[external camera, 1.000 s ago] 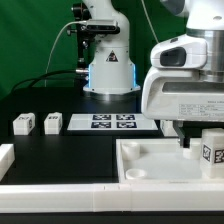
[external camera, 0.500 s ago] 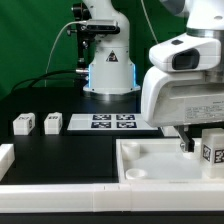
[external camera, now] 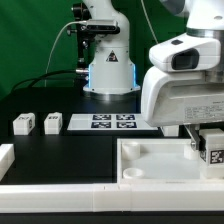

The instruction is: Assemble one leg

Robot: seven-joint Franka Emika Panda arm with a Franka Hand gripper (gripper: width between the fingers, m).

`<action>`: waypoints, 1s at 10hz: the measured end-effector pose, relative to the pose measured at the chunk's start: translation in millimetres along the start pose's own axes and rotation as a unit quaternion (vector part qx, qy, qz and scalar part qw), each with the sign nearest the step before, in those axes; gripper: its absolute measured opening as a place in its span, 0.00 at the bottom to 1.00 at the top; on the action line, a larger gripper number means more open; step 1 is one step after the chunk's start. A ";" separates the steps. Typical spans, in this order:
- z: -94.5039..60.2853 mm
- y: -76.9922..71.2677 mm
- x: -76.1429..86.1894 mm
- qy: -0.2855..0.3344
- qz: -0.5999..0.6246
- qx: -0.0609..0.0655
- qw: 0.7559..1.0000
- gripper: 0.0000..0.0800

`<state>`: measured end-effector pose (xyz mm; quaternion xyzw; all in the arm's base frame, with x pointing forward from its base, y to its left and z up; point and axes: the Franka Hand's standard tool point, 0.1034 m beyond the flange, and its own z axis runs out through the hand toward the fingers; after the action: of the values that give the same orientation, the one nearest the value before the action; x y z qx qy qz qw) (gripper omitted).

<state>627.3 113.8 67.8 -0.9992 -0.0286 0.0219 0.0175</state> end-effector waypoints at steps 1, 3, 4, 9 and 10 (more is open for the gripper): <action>0.0 -0.5 0.0 0.000 0.031 0.001 1.000 0.36; 0.5 -1.7 0.1 0.002 0.134 0.002 0.991 0.36; 0.4 -2.0 0.4 0.005 0.202 0.002 0.979 0.36; -2.0 19.7 -2.8 0.006 0.387 -0.027 0.922 0.38; -2.6 26.1 -4.6 0.006 0.414 -0.038 0.910 0.38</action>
Offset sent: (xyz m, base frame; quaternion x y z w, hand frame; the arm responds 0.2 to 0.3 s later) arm -0.0050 -0.0025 -0.0060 -0.0064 0.0263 0.3433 0.9388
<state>624.3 87.4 69.6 -0.9215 0.3866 0.0199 -0.0309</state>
